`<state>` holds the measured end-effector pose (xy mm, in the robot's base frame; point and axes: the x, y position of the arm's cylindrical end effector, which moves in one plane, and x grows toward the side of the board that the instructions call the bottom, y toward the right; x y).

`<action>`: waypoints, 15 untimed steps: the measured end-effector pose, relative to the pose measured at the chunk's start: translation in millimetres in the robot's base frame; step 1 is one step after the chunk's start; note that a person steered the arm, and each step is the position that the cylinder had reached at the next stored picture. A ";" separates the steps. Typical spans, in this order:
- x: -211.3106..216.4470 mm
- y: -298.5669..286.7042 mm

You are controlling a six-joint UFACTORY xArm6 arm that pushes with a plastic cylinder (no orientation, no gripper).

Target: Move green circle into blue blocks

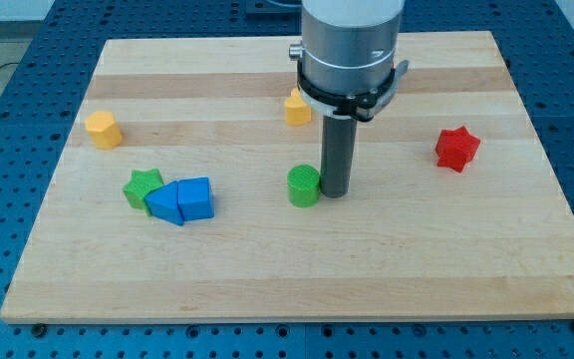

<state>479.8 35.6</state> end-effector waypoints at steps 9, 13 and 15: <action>-0.1 14.4; 15.7 -26.9; 35.9 -31.9</action>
<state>515.6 3.7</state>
